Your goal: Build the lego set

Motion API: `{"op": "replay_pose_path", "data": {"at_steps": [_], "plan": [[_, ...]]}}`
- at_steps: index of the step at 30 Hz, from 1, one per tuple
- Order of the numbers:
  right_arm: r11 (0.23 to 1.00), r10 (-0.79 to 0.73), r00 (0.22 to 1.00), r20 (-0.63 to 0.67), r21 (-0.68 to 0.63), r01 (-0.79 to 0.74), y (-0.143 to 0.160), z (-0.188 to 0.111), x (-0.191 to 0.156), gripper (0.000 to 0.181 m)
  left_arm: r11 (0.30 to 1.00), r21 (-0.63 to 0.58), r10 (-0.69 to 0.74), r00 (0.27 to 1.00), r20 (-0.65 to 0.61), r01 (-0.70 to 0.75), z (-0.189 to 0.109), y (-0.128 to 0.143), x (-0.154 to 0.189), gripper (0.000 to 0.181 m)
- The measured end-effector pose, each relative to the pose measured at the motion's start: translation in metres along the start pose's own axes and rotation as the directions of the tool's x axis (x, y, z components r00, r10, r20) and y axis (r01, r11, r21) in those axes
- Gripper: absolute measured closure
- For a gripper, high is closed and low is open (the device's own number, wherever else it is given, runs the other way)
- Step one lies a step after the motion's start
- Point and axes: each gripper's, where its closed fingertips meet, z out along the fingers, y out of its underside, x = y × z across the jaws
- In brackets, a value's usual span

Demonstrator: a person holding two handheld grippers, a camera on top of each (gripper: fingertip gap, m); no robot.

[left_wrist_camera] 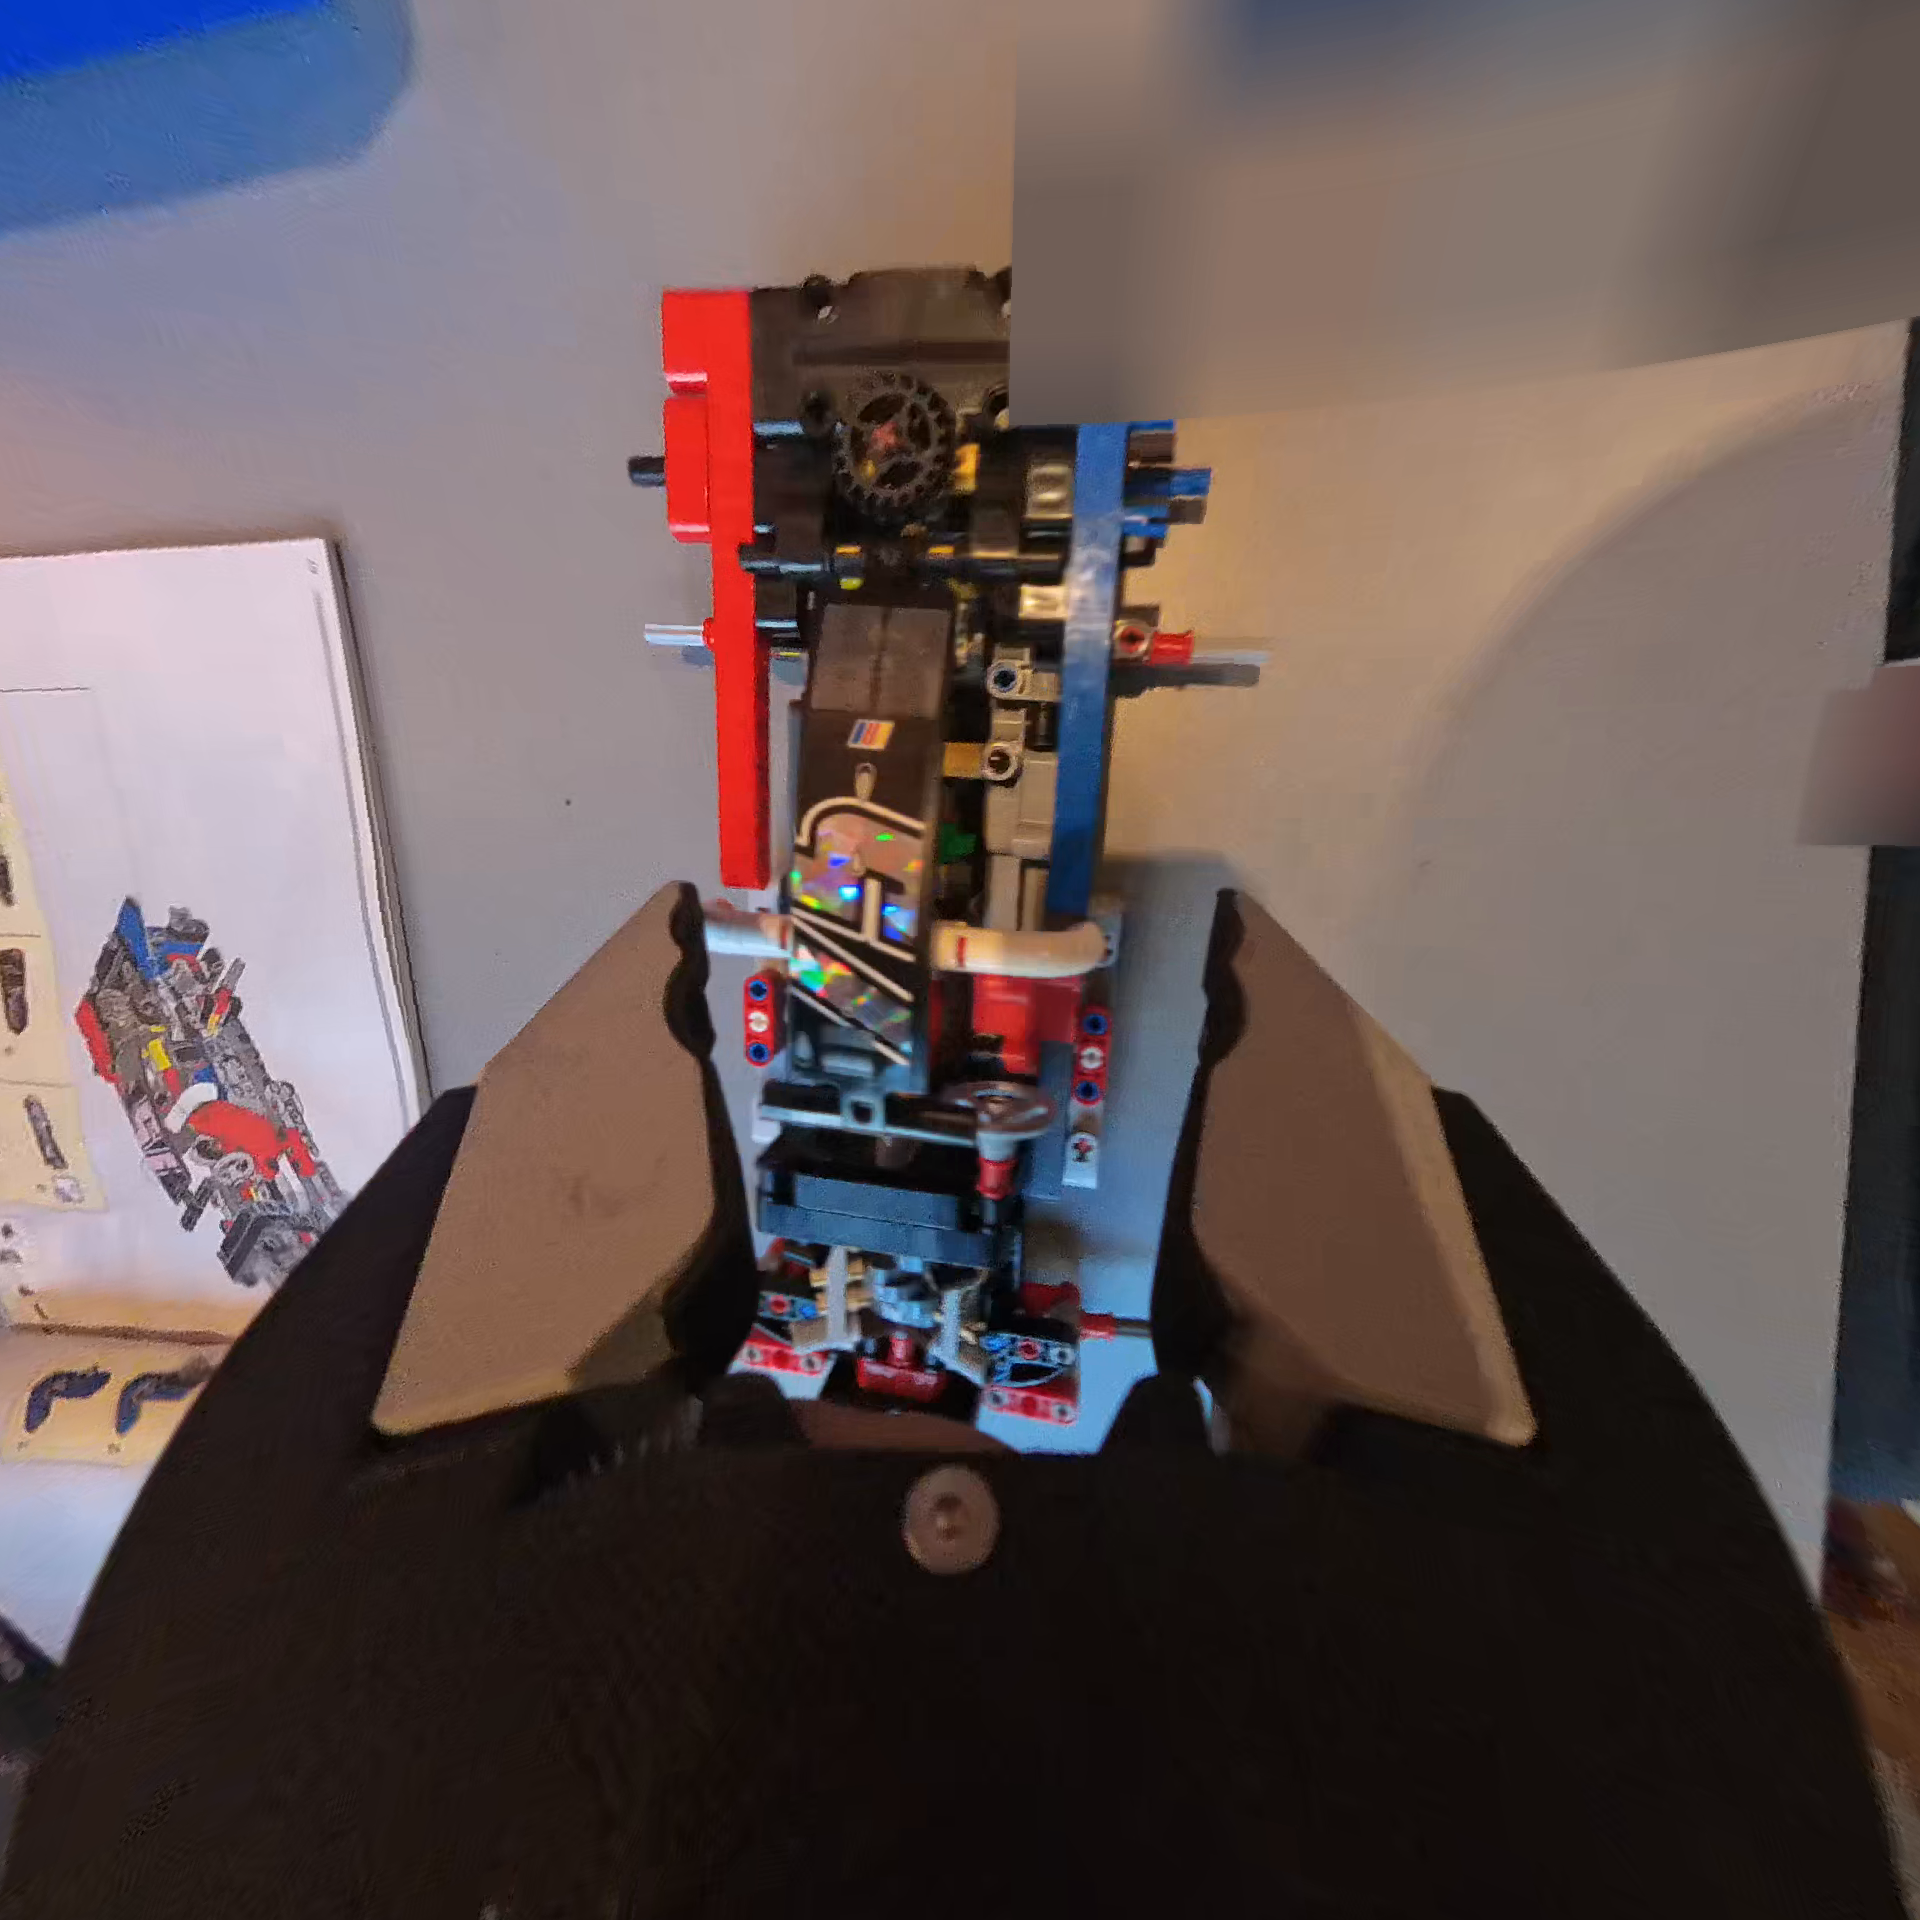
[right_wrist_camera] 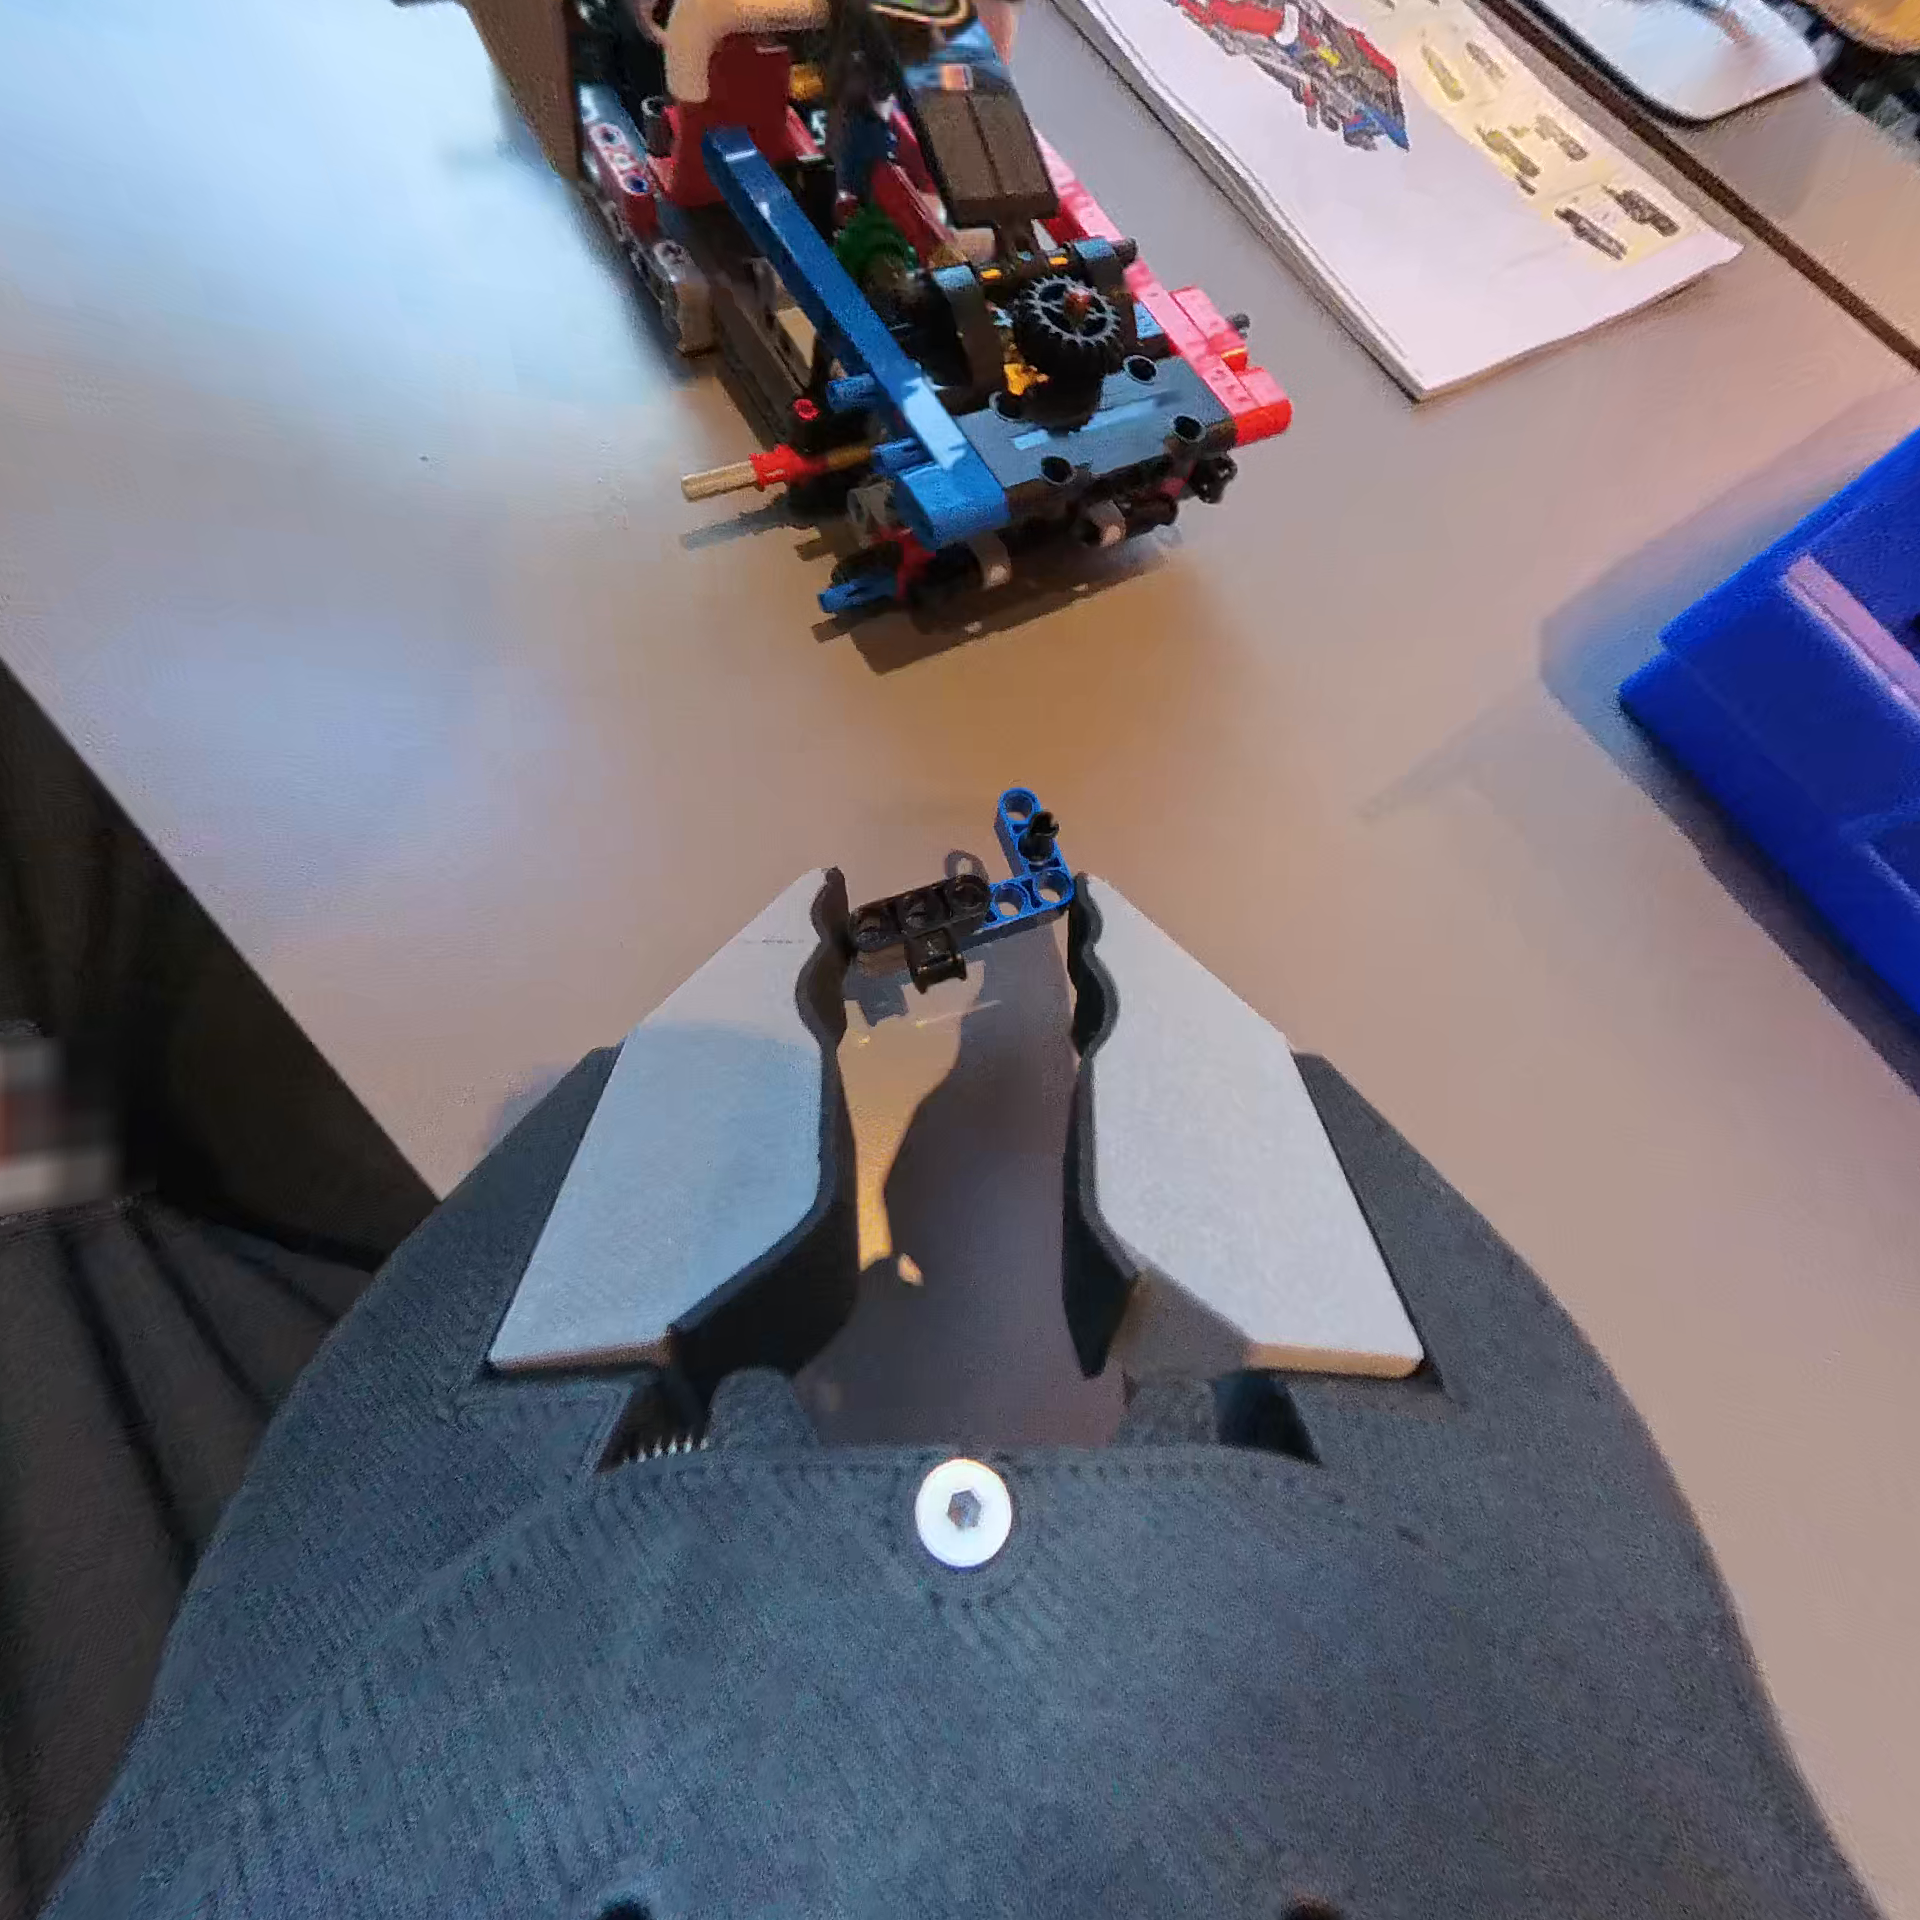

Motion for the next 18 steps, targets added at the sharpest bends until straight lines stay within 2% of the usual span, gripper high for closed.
{"op": "replay_pose_path", "data": {"at_steps": [3,7,12,18], "plan": [[0.999,0.038,0.999,0.018,0.022,-0.038,-0.002,-0.002,0.005,0.143,0.994,-0.100,-0.041,0.996,-0.081,0.033,0.011,0.011,-0.008,0.080],[0.998,0.046,0.999,0.027,-0.033,-0.045,0.008,0.000,0.008,0.142,0.970,-0.241,-0.059,0.984,-0.170,0.016,0.028,0.036,0.000,0.083],[0.999,0.051,0.998,0.037,-0.012,-0.051,0.006,-0.002,0.008,0.142,0.973,-0.229,-0.065,0.989,-0.130,0.034,0.033,0.040,0.000,0.091],[1.000,0.009,0.994,0.109,0.023,-0.011,-0.002,-0.003,-0.011,0.142,0.964,-0.262,-0.076,0.988,-0.136,0.038,0.023,0.047,0.035,0.092]]}}
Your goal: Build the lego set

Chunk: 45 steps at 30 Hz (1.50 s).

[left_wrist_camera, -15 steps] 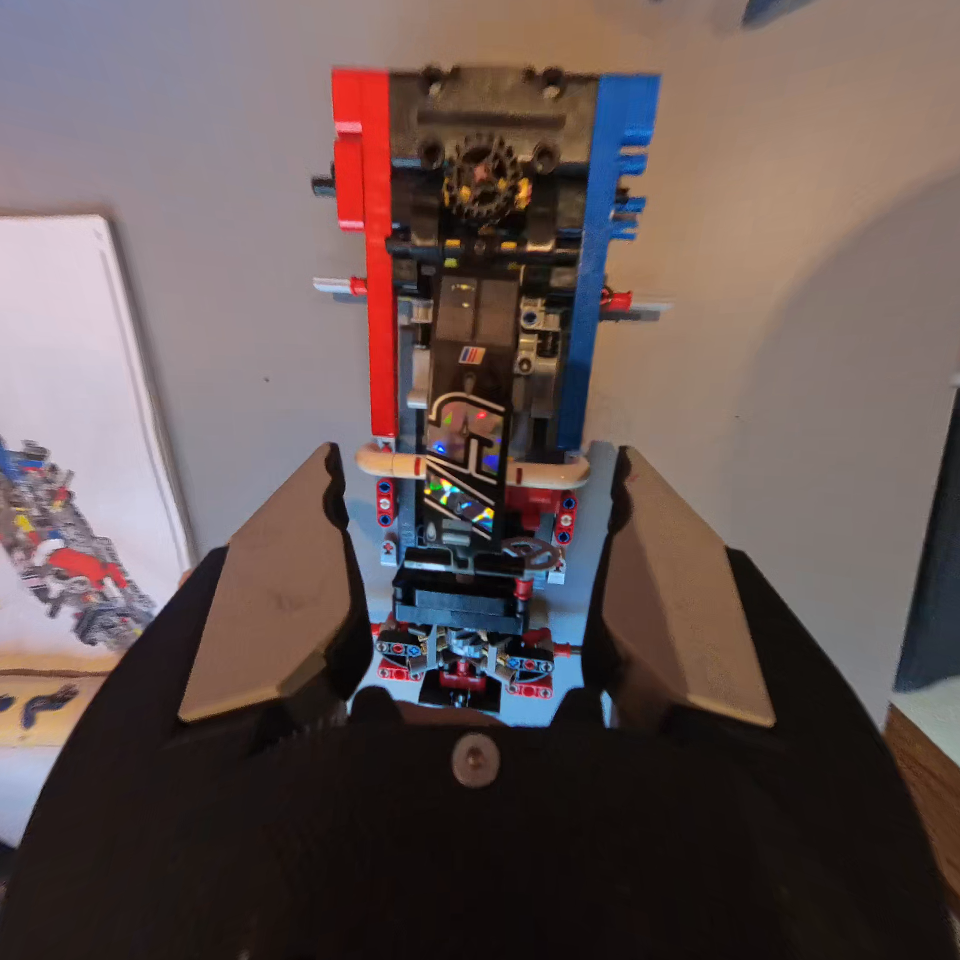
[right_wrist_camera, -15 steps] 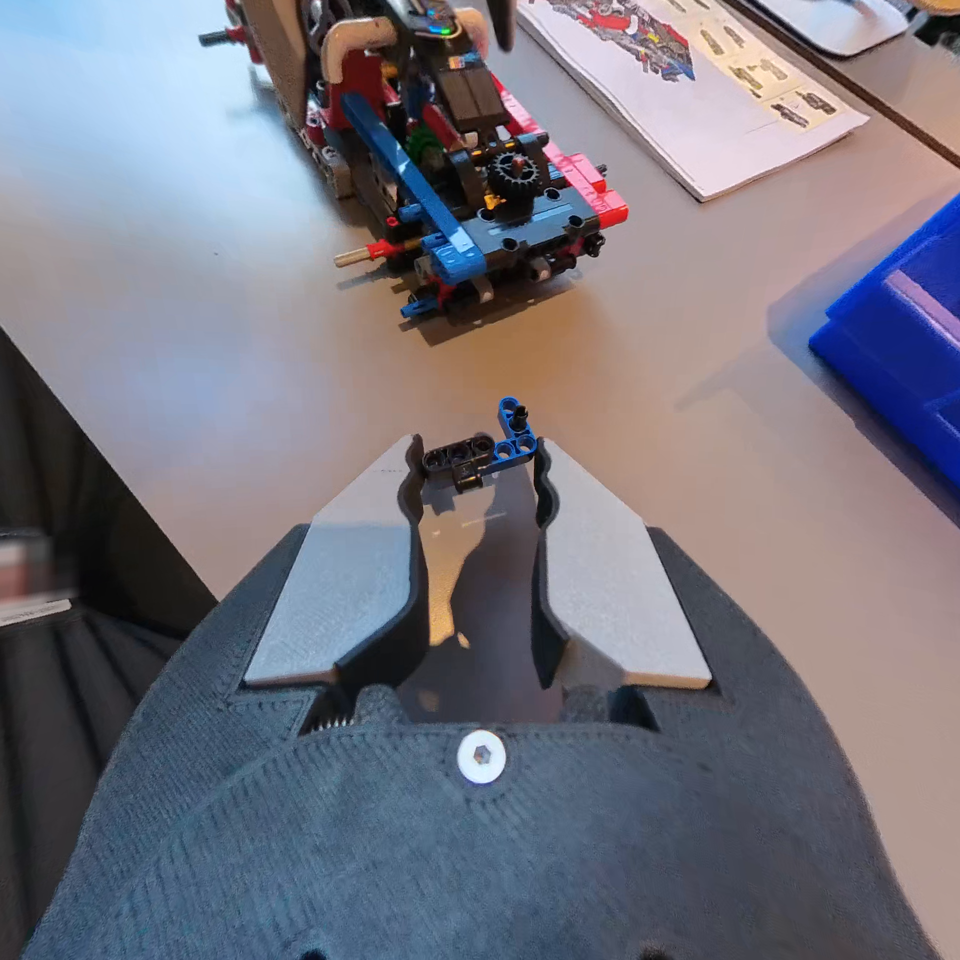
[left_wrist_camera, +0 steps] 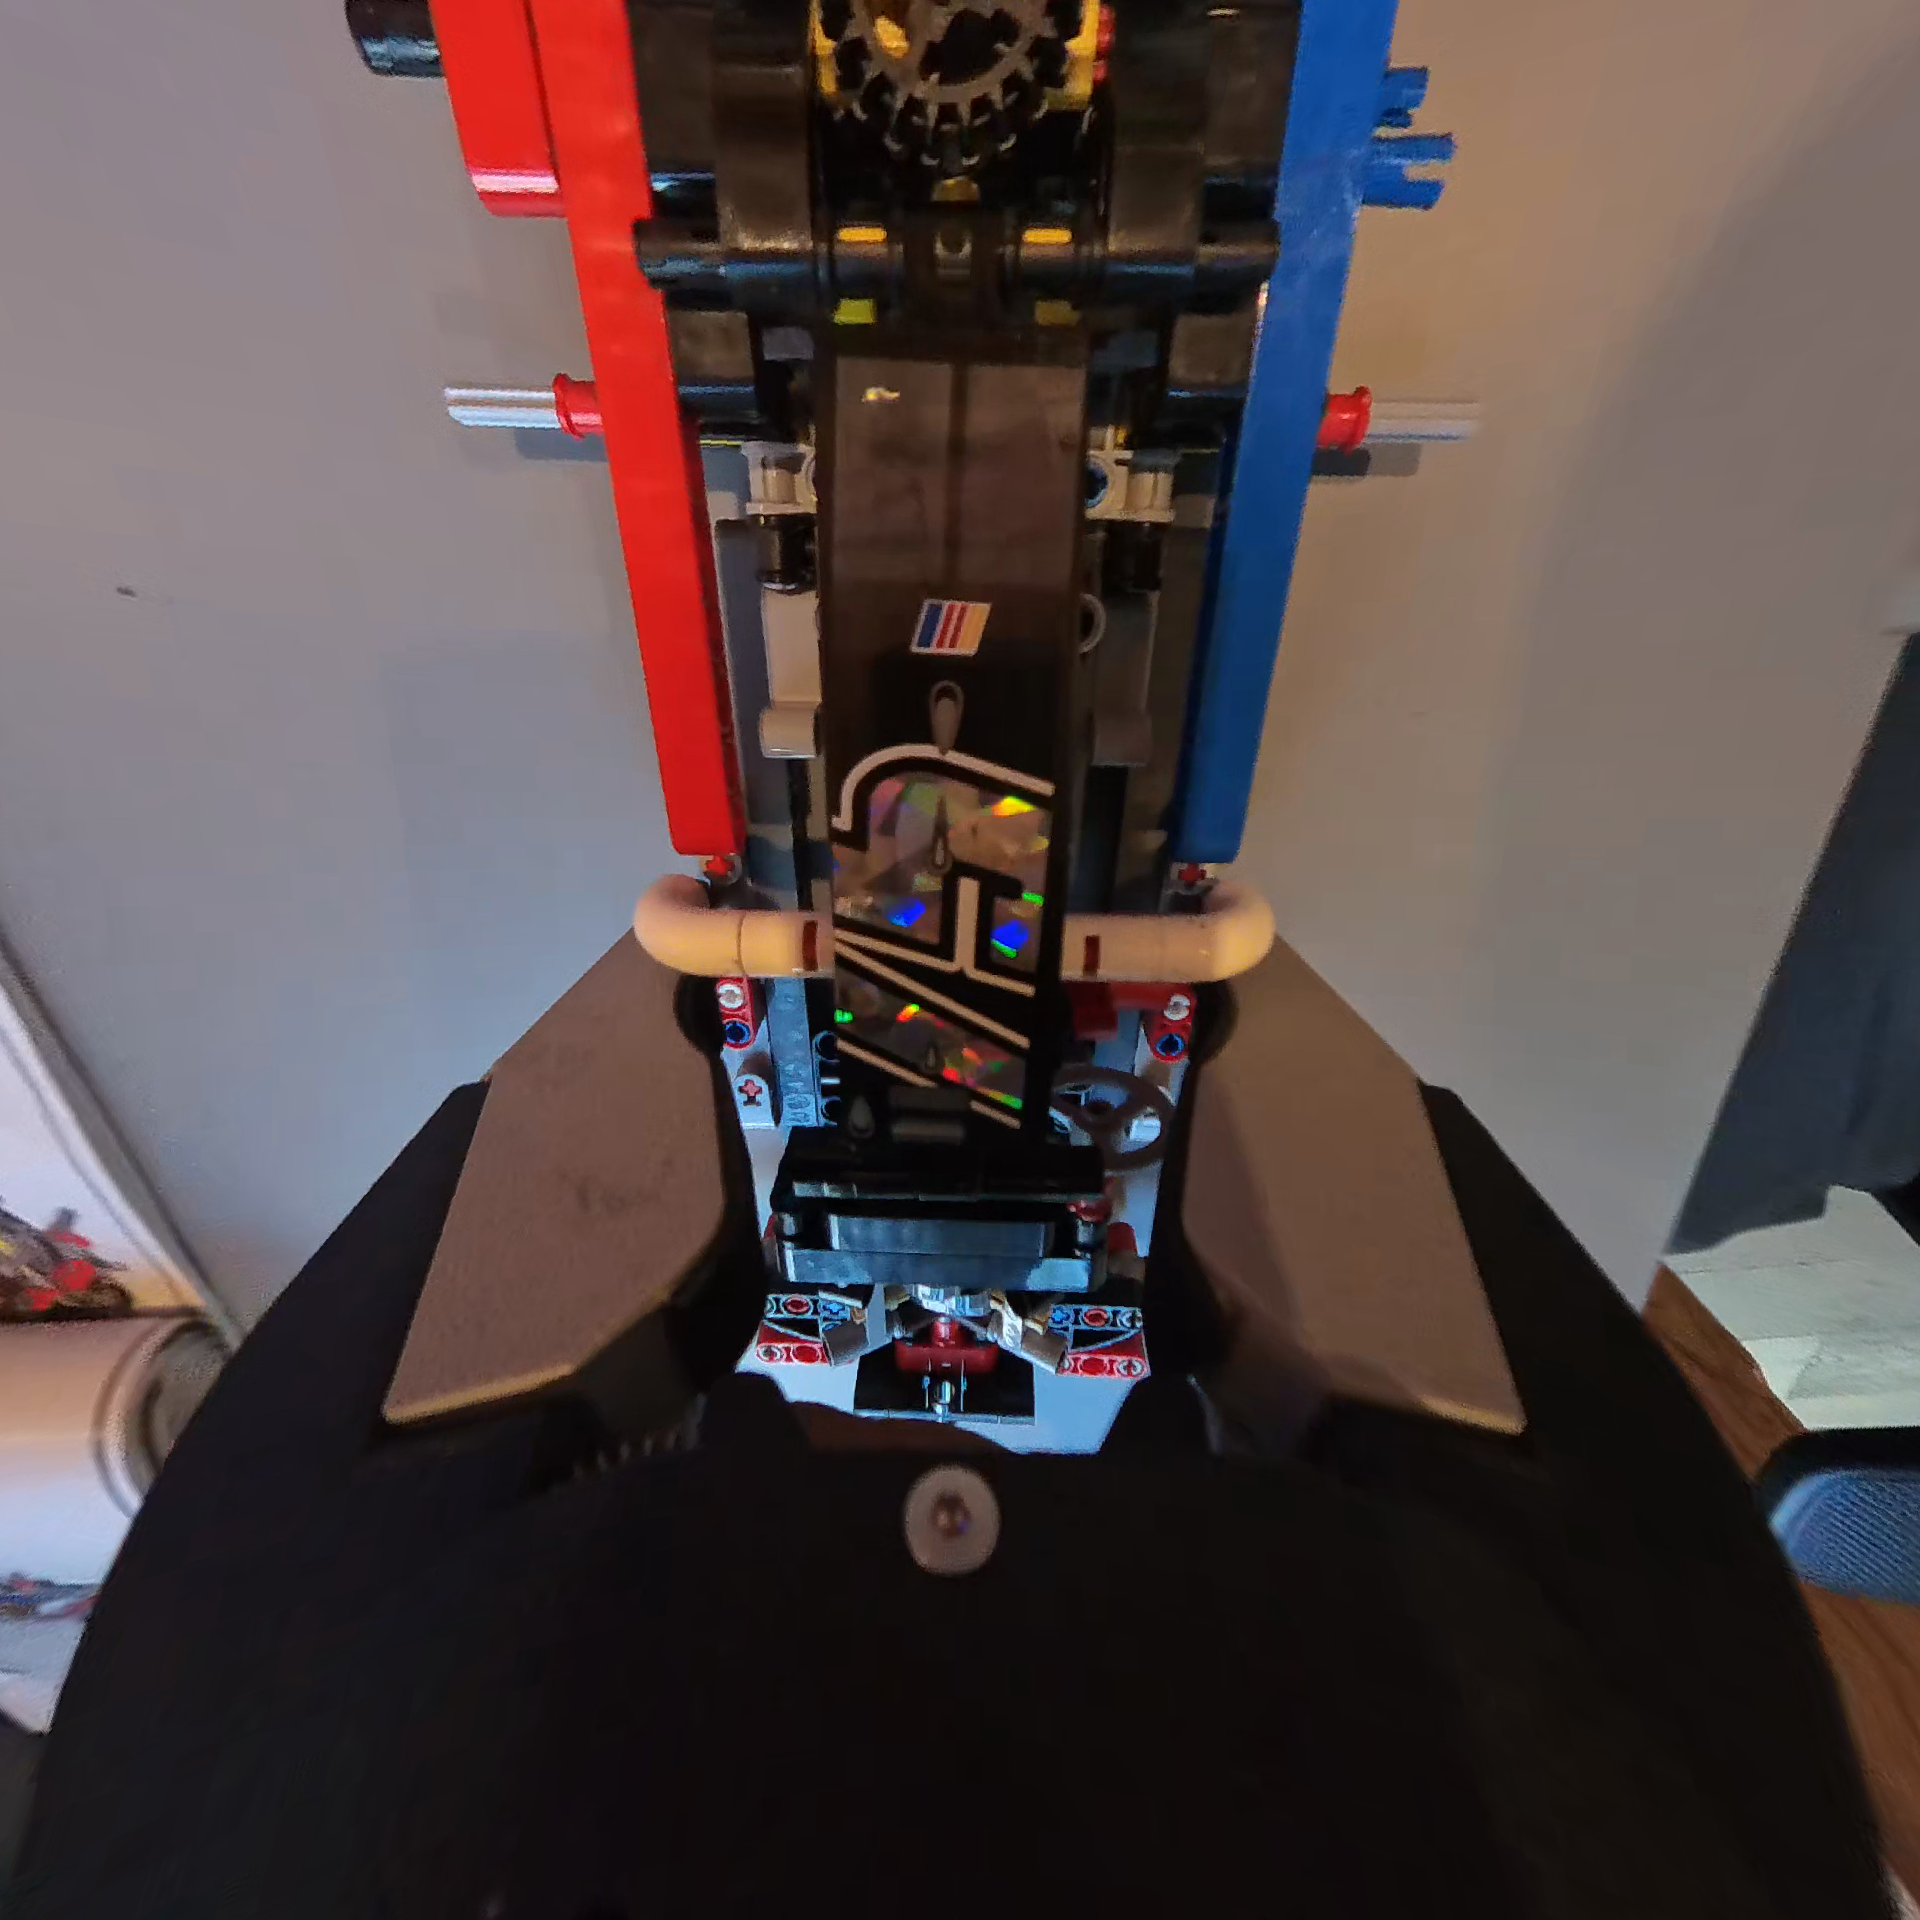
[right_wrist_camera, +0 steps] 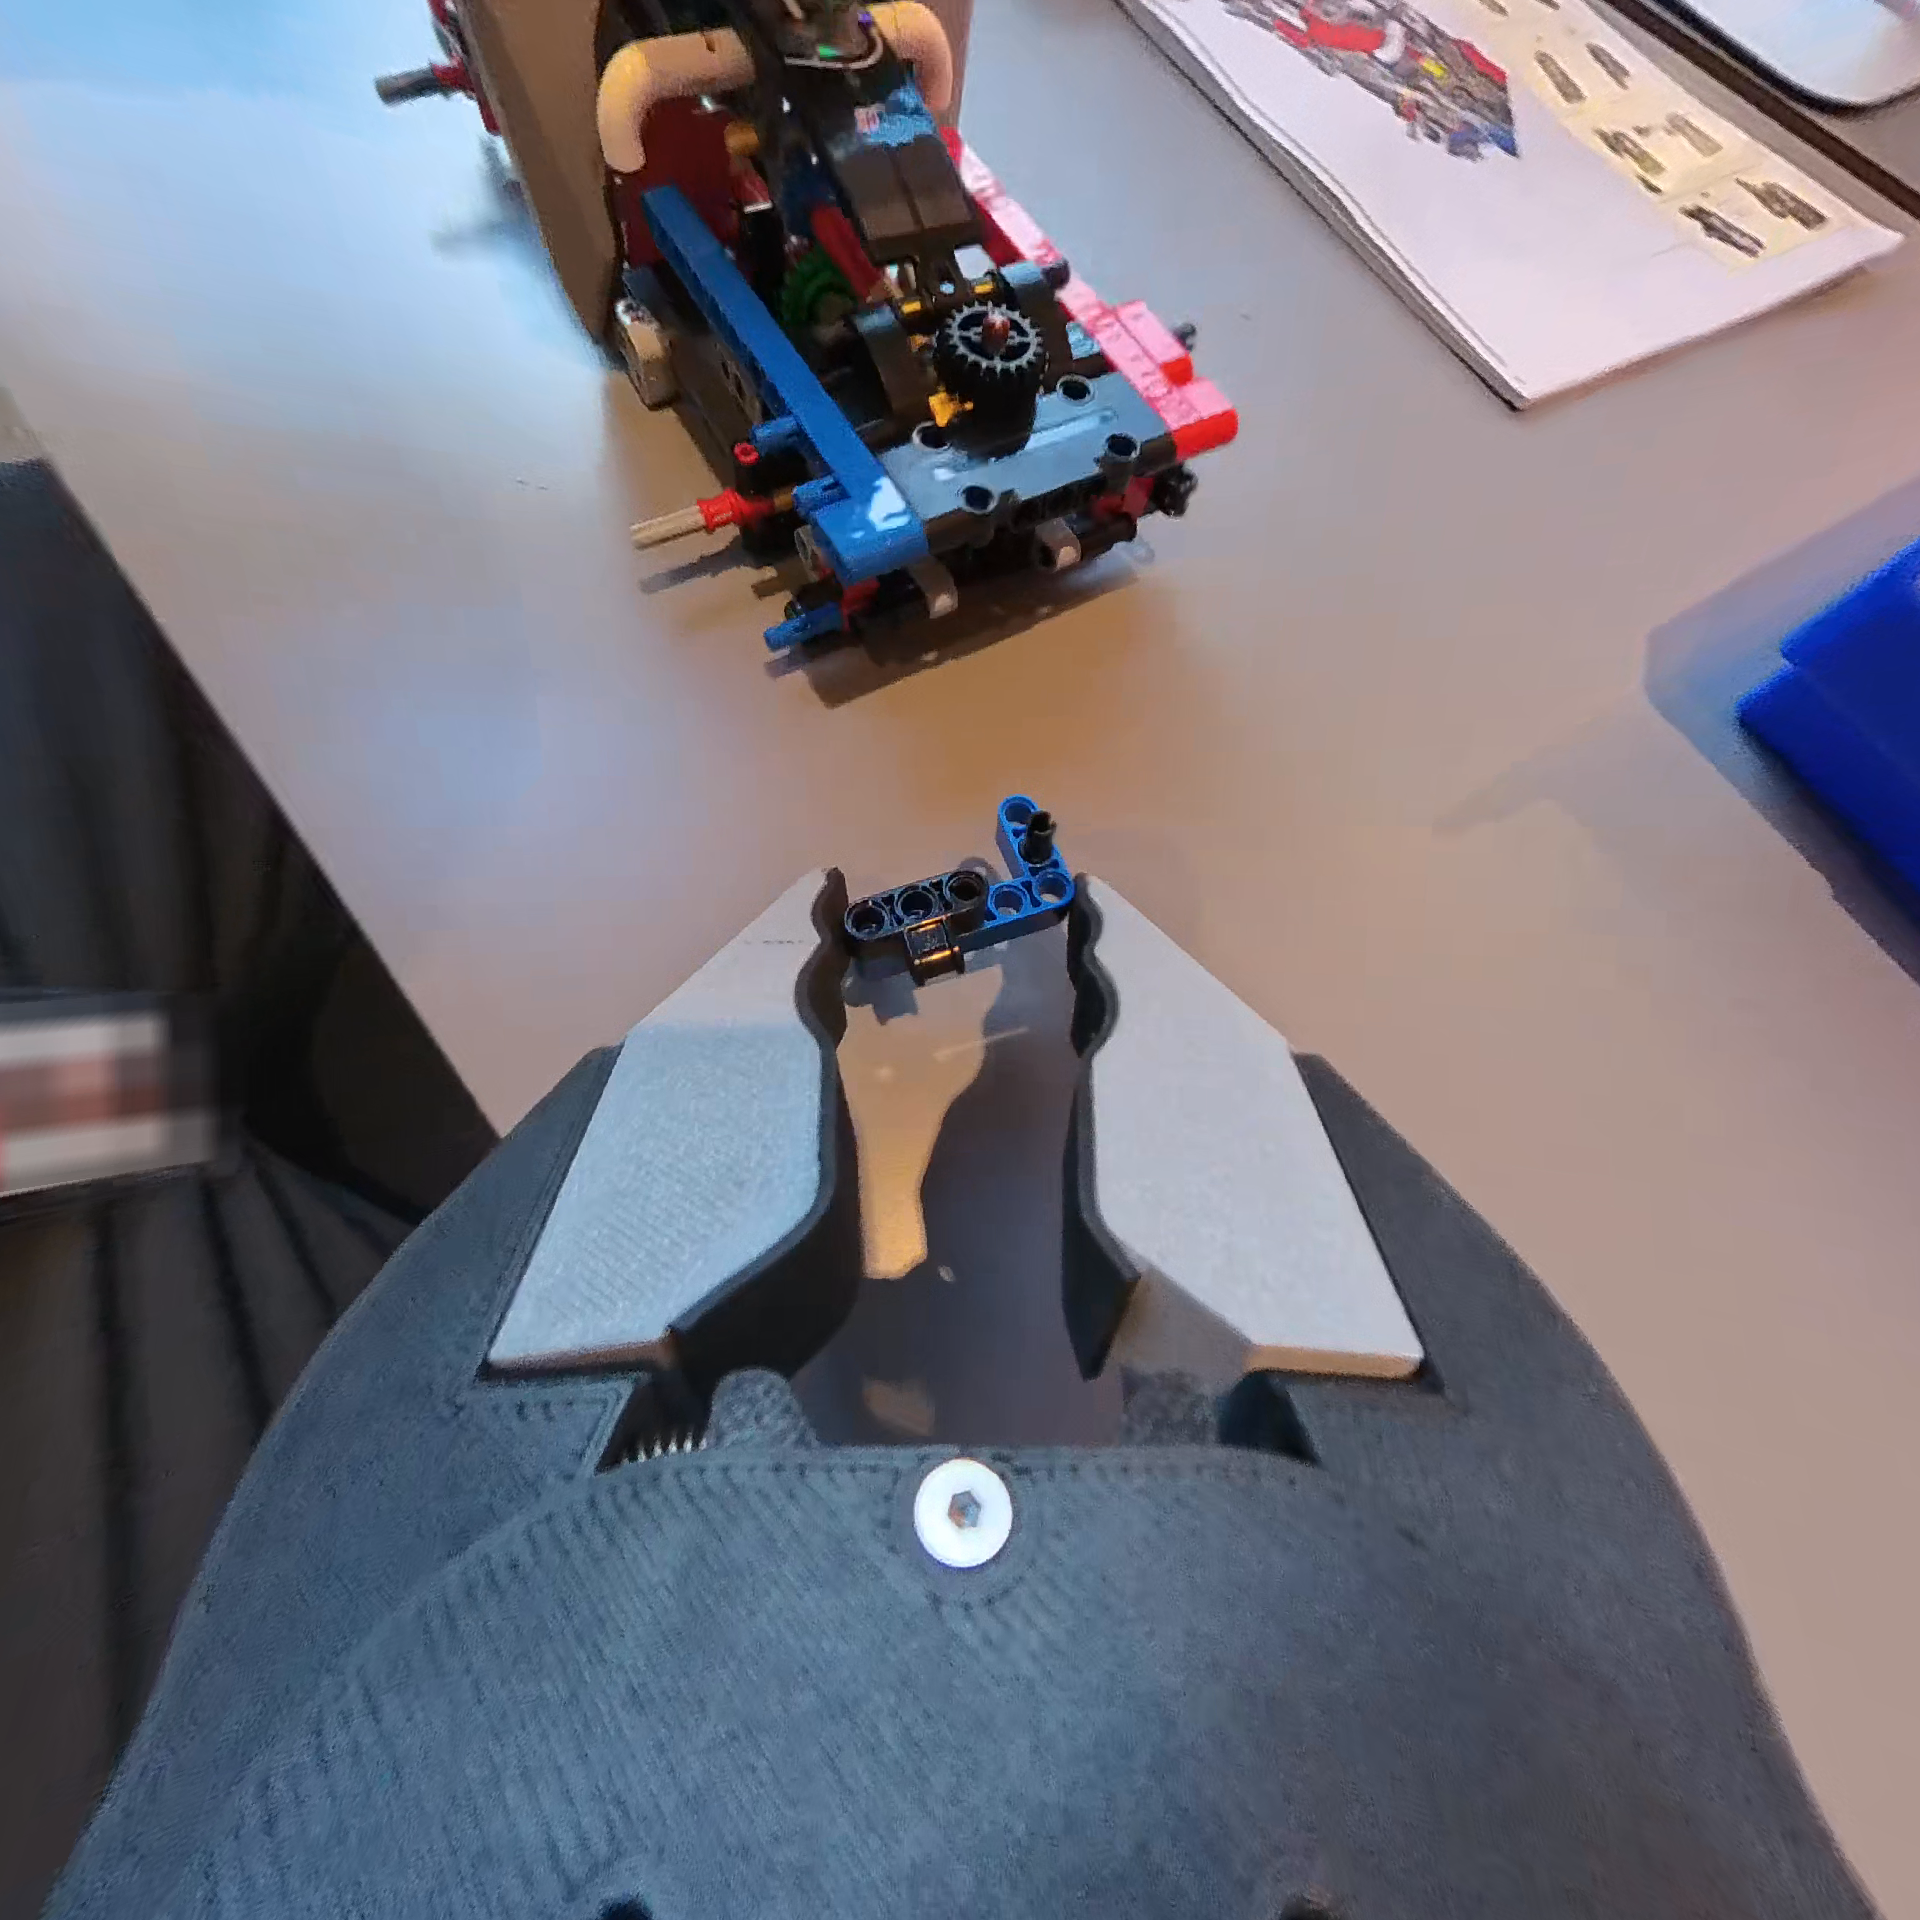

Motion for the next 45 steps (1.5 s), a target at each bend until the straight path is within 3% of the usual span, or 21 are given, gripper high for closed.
{"op": "replay_pose_path", "data": {"at_steps": [8,14,20,22,23,25,26,28,30,34,37,45], "plan": [[0.989,-0.146,0.989,0.005,-0.032,0.146,0.002,0.008,-0.027,0.143,0.993,0.016,-0.120,0.993,0.015,0.120,-0.002,0.008,0.054,0.092],[0.978,-0.199,0.979,-0.045,0.061,0.201,-0.005,-0.002,-0.037,0.143,0.979,0.122,-0.163,0.986,-0.021,0.165,-0.006,0.006,0.069,0.084],[0.946,-0.248,0.962,-0.111,0.185,0.265,-0.022,-0.019,-0.048,0.143,0.884,0.387,-0.301,0.953,0.036,0.264,-0.067,0.011,0.059,0.082],[0.932,-0.257,0.957,-0.135,0.228,0.283,-0.030,-0.024,-0.052,0.143,0.826,0.472,-0.383,0.921,0.069,0.308,-0.090,0.012,0.058,0.084],[0.921,-0.265,0.953,-0.147,0.256,0.295,-0.037,-0.027,-0.055,0.143,0.773,0.546,-0.406,0.913,0.035,0.323,-0.102,0.001,0.067,0.094],[0.892,-0.287,0.943,-0.170,0.310,0.327,-0.052,-0.034,-0.066,0.143,0.643,0.700,-0.340,0.935,-0.102,0.311,-0.119,-0.038,0.102,0.147],[0.876,-0.299,0.935,-0.188,0.334,0.347,-0.060,-0.037,-0.070,0.143,0.584,0.745,-0.307,0.938,-0.163,0.321,-0.120,-0.057,0.118,0.160],[0.845,-0.325,0.919,-0.222,0.368,0.388,-0.074,-0.041,-0.080,0.143,0.533,0.760,-0.285,0.924,-0.255,0.373,-0.104,-0.087,0.135,0.148],[0.817,-0.355,0.900,-0.253,0.384,0.430,-0.083,-0.043,-0.088,0.143,0.478,0.780,-0.305,0.909,-0.282,0.403,-0.091,-0.104,0.131,0.141],[0.777,-0.435,0.841,-0.320,0.338,0.531,-0.084,-0.040,-0.096,0.143,0.274,0.816,-0.284,0.854,-0.437,0.509,-0.103,-0.118,0.121,0.148],[0.758,-0.464,0.815,-0.347,0.320,0.568,-0.082,-0.037,-0.098,0.143,0.294,0.817,-0.247,0.866,-0.436,0.495,-0.097,-0.122,0.125,0.159],[0.758,-0.465,0.834,-0.296,0.353,0.548,-0.079,-0.032,-0.094,0.144,0.391,0.865,-0.208,0.945,-0.251,0.316,-0.091,-0.121,0.124,0.172]]}}
